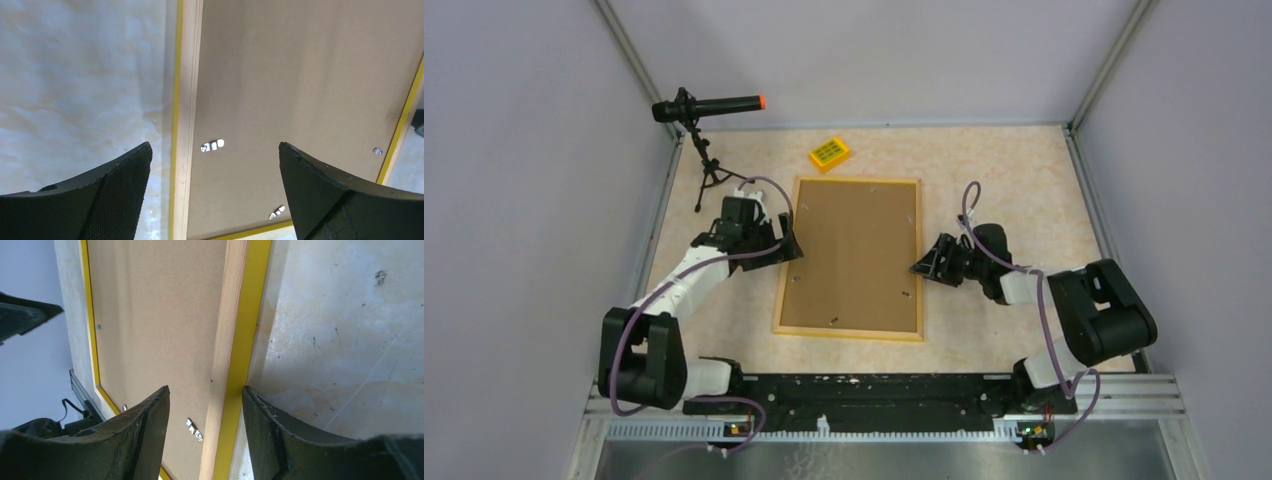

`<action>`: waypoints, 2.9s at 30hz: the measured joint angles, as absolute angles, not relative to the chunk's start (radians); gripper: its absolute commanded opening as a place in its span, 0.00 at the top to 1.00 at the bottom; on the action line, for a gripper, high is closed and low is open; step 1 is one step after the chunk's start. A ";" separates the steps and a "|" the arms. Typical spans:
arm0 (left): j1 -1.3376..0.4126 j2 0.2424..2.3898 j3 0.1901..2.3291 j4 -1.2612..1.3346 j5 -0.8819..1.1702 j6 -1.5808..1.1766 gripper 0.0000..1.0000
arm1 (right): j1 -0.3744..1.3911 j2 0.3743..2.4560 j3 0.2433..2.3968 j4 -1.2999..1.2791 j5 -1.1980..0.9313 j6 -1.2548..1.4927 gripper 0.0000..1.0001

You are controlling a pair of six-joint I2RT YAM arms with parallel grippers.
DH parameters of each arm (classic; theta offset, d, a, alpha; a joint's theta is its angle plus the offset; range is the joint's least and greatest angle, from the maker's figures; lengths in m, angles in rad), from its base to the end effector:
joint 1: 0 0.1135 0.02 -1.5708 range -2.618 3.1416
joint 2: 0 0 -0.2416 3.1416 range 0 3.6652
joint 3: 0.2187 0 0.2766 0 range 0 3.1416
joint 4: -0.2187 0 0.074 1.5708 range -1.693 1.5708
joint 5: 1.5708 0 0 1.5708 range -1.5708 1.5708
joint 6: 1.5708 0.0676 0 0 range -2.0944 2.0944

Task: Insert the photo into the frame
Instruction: Place the photo frame item in the photo frame, then install the photo frame at the center of the board.

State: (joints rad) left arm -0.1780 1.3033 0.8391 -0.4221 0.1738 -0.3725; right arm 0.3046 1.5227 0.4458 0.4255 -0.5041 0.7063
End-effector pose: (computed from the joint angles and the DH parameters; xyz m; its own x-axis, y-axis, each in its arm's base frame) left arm 0.3063 -0.0670 0.1704 -0.8128 -0.2180 -0.5402 -0.0148 0.9348 -0.3549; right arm 0.2718 0.1197 0.0648 -0.8483 0.3290 -0.4149 -0.1032 0.6658 0.7389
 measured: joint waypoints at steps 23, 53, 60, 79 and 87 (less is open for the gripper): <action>-0.251 1.304 0.805 -0.376 0.344 -0.456 0.01 | 0.562 1.395 0.636 -0.129 -0.054 0.531 0.16; -0.458 1.276 1.216 -0.312 0.299 -0.208 0.01 | 0.710 1.534 0.847 -0.451 0.222 0.561 0.59; -0.458 1.220 1.216 -0.281 0.297 -0.206 0.01 | 0.713 1.530 0.847 -0.458 0.242 0.576 0.50; -0.458 1.224 1.203 -0.275 0.300 -0.207 0.01 | 0.715 1.523 0.845 -0.465 0.254 0.579 0.74; -0.458 1.242 1.200 -0.275 0.303 -0.207 0.01 | 0.715 1.521 0.843 -0.471 0.280 0.620 0.83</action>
State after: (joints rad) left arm -0.4580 1.2415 1.2003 -0.2752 0.3027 -0.2073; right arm 0.7147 1.5208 0.8433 -0.4706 0.2802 0.6201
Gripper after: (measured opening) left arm 0.987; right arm 0.189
